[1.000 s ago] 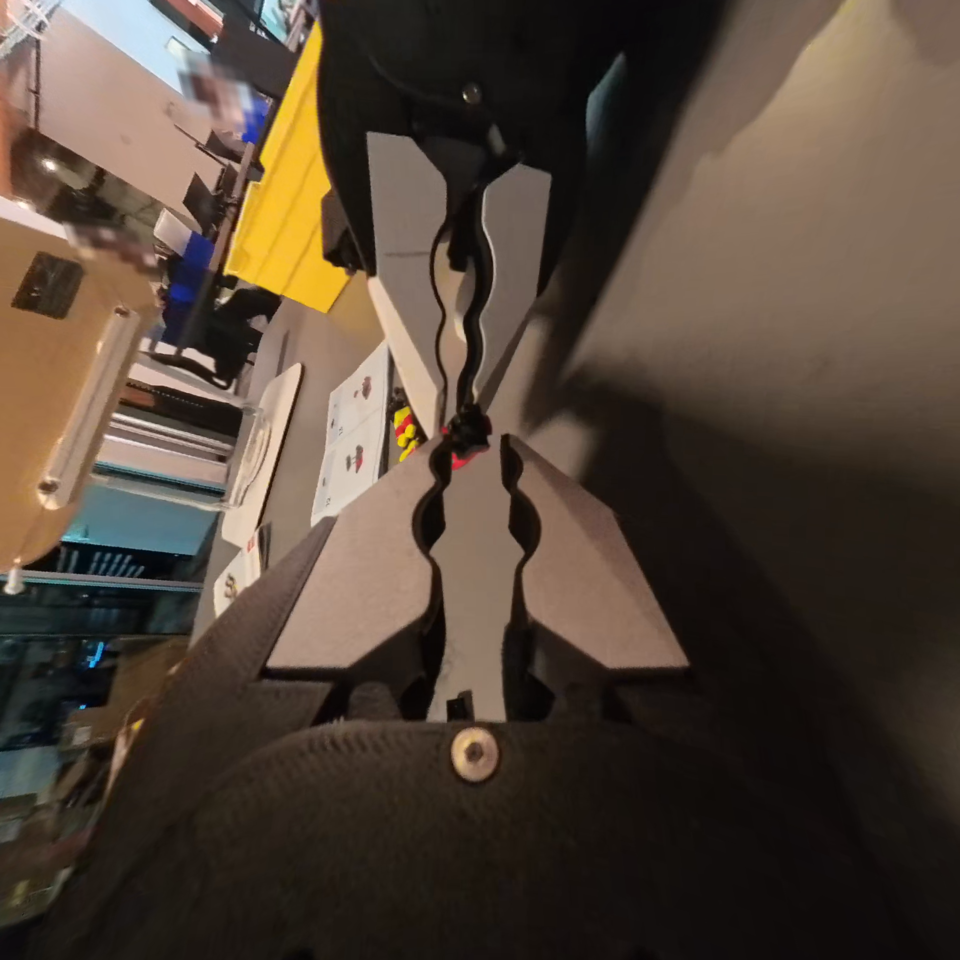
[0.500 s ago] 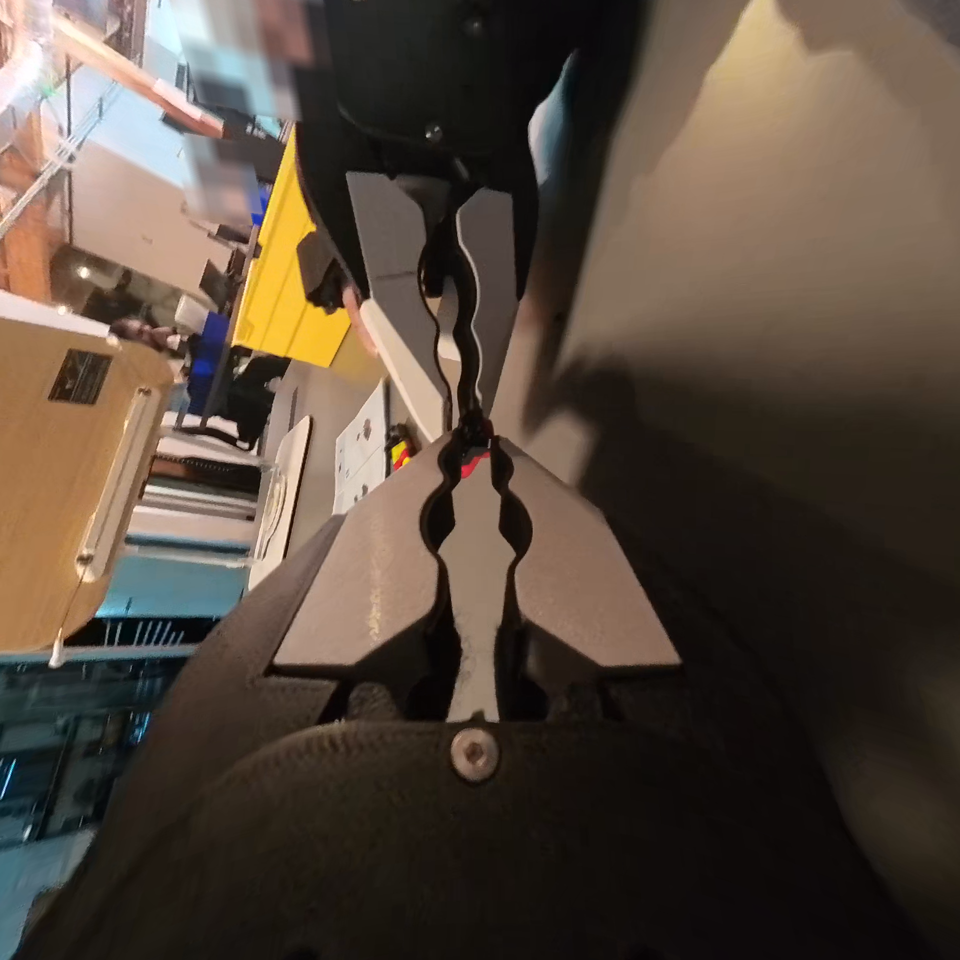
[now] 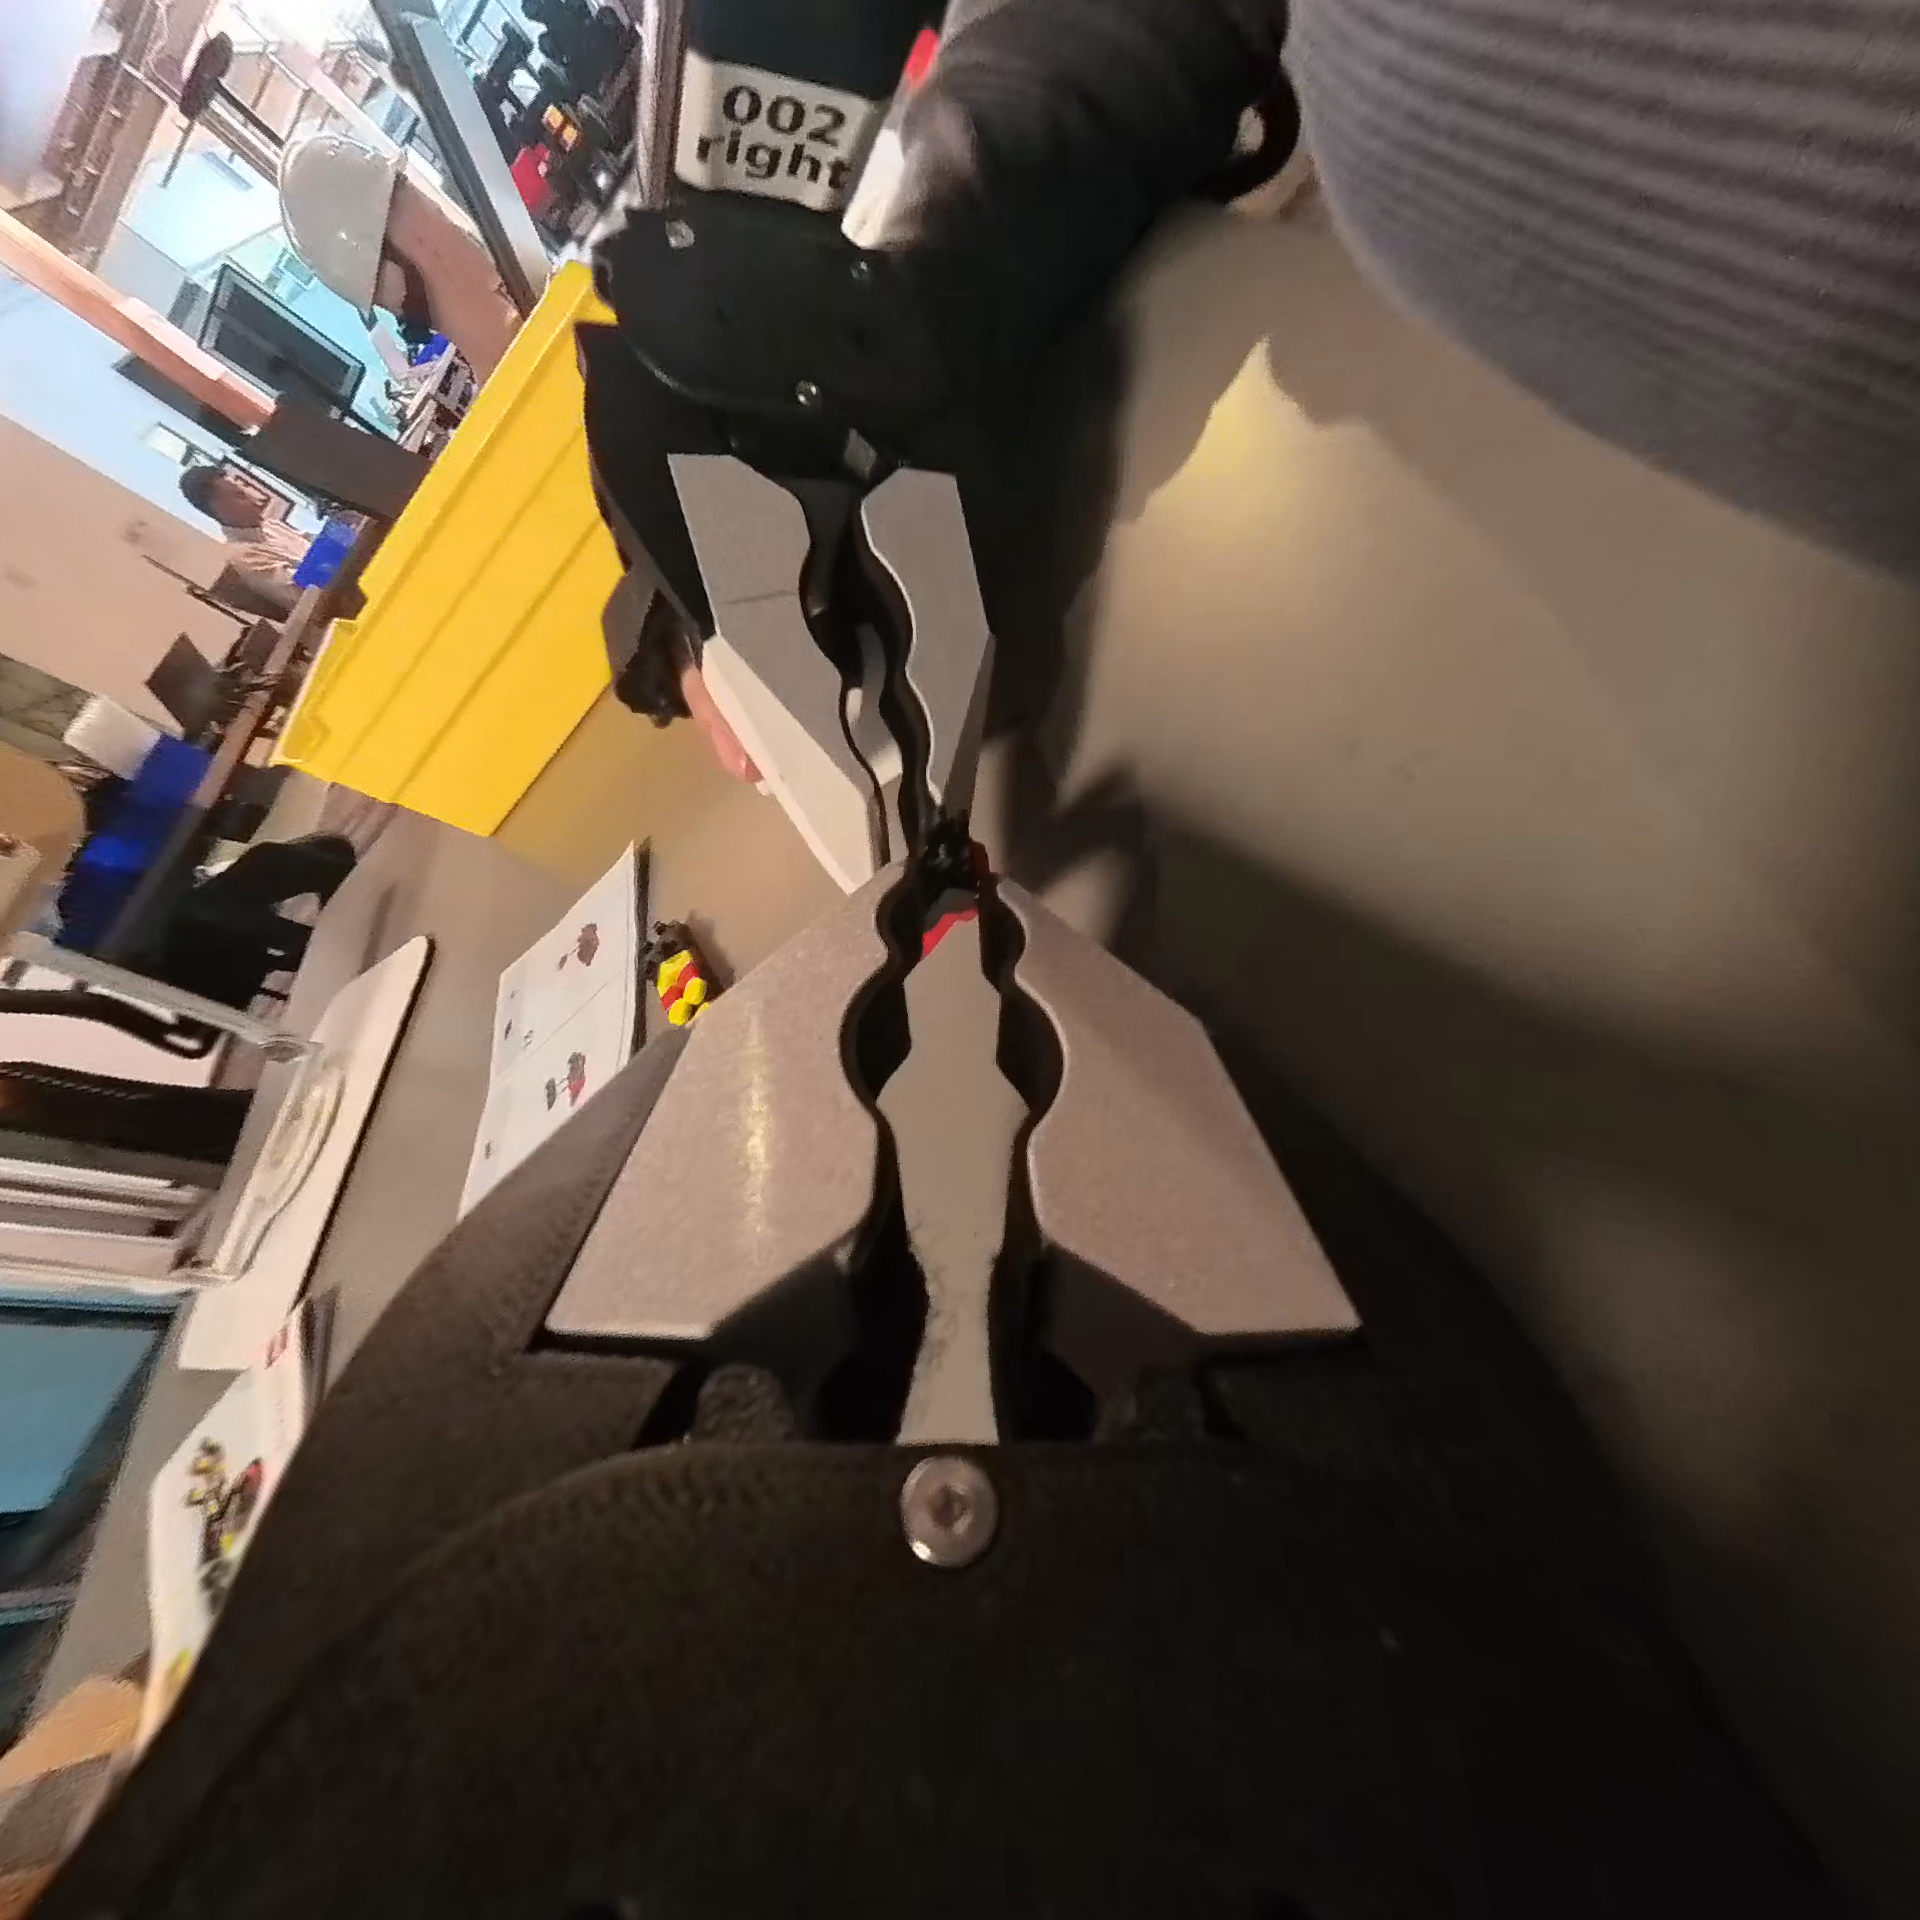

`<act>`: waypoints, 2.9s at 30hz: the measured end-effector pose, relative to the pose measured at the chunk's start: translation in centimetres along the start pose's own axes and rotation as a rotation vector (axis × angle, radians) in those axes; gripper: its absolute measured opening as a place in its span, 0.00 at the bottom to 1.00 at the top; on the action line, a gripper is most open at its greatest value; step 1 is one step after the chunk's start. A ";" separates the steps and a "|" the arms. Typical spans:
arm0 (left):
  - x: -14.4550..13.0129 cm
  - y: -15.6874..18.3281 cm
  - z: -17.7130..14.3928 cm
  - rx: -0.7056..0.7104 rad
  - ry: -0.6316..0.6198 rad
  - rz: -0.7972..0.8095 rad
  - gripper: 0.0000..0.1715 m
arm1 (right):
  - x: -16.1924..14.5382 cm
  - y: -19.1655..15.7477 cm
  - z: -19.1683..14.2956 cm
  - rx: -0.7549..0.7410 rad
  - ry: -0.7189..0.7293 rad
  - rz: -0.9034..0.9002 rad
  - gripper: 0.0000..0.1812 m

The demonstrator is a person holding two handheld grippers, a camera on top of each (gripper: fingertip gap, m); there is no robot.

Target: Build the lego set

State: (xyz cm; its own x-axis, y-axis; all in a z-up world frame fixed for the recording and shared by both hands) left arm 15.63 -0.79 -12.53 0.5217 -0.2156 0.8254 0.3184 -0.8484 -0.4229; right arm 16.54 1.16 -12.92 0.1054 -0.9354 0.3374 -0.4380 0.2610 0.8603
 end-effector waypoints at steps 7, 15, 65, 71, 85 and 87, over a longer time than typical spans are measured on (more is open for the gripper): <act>1.2 -0.3 -0.5 -0.019 0.081 -0.066 0.05 | 0.8 1.0 -0.6 -0.038 0.041 0.038 0.03; 1.8 -0.1 -0.7 -0.007 0.096 0.007 0.05 | 1.2 1.3 -0.8 -0.128 -0.104 -0.355 0.03; 0.3 -1.5 -0.5 0.147 -0.077 0.136 0.06 | -0.7 1.3 0.5 -0.098 -0.164 -0.093 0.03; 0.2 -1.3 -0.4 0.103 -0.052 0.062 0.06 | -0.7 1.0 0.5 -0.095 -0.235 -0.262 0.03; -0.5 -0.5 -0.1 0.058 -0.095 0.066 0.06 | -0.6 -0.3 1.1 -0.036 -0.263 -0.337 0.04; -0.6 -0.5 -0.1 0.060 -0.098 0.070 0.06 | -0.7 -0.3 1.1 -0.033 -0.267 -0.315 0.04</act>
State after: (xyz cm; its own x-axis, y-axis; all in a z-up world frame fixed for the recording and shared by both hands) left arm 15.06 -0.27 -12.82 0.6183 -0.2226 0.7538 0.3234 -0.8021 -0.5021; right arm 15.60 1.43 -13.85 -0.0073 -0.9986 -0.0518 -0.3919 -0.0448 0.9189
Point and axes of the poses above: each gripper's, where its closed fingertips meet, z out along the fingers, x out of its top, y = z × x across the jaws, the point moved 1 cm from there along -z, back along the fingers, and after that the axes turned 14 degrees about -z, right-handed, at the moved point
